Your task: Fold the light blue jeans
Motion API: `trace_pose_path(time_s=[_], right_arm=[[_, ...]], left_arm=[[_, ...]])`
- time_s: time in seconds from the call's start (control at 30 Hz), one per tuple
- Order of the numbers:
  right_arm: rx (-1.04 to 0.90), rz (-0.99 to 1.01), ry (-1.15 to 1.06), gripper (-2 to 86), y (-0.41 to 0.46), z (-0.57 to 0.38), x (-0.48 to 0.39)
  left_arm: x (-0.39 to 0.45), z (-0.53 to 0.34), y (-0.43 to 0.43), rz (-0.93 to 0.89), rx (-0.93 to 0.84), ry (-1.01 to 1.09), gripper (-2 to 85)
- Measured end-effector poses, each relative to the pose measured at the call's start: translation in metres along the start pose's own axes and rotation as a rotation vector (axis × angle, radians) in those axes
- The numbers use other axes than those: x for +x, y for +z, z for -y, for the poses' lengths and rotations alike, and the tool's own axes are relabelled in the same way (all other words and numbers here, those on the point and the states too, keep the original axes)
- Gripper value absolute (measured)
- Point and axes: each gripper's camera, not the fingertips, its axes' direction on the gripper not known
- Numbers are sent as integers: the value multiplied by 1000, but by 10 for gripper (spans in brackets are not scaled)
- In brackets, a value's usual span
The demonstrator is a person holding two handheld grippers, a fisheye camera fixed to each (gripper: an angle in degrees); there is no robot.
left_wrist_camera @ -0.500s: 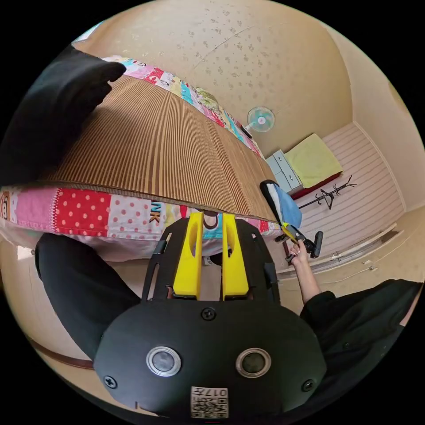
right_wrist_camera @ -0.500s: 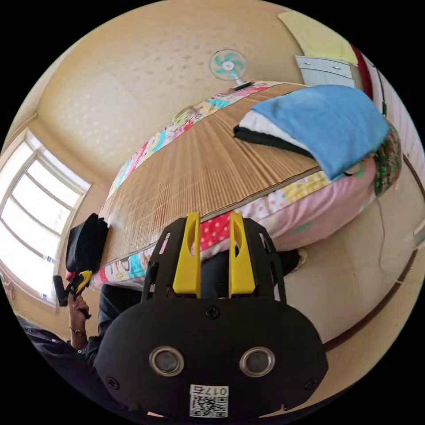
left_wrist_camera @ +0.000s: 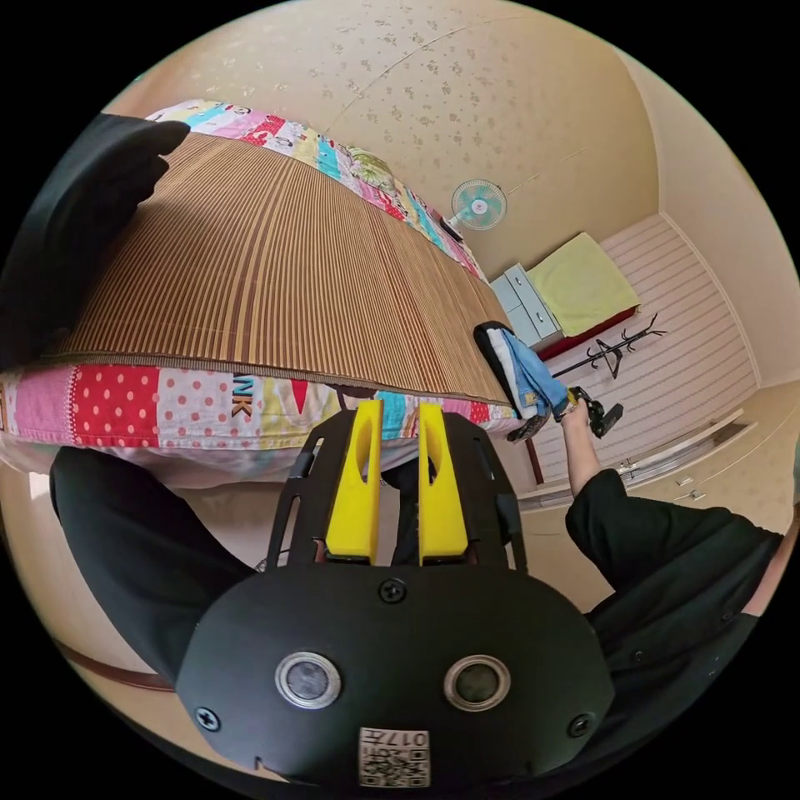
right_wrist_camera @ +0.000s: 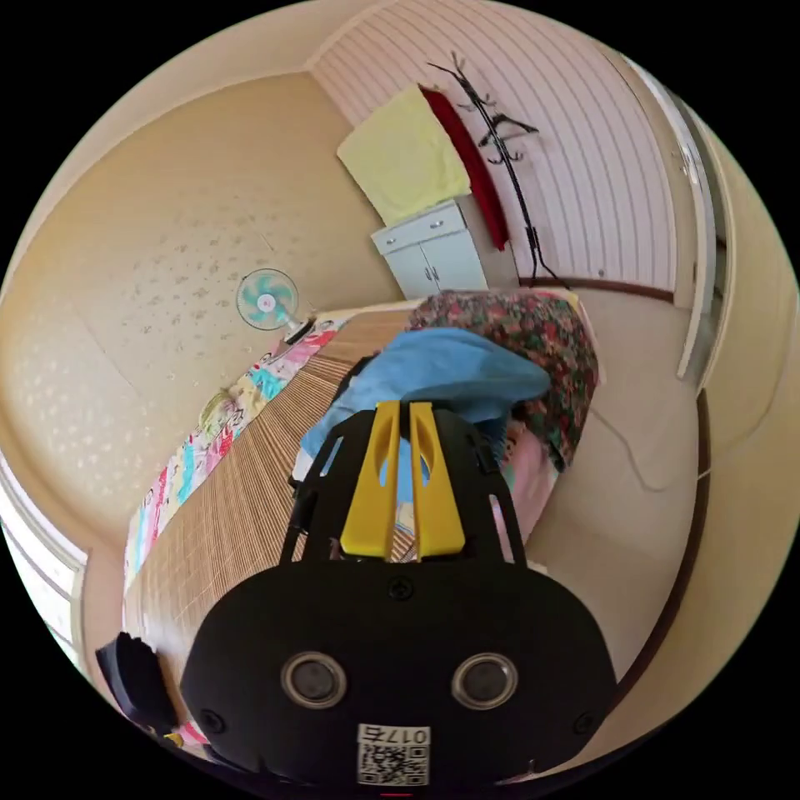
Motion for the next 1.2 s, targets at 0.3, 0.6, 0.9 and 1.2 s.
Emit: trace_pose_path(time_s=[0.3, 0.6, 0.9, 1.2], right_arm=[[-182, 729, -958, 24, -55, -84, -372], [-1012, 1253, -1249, 28, -57, -420, -408], [-653, 931, -549, 52, -75, -320, -248], [-606, 675, 22, 91, 2, -249, -102]], left_arm=[[-6, -19, -6, -6, 31, -7, 69], [-39, -38, -31, 15, 63, -71, 70], [-47, -38, -13, -39, 27, -58, 69], [-3, -40, 13, -131, -44, 45, 69]])
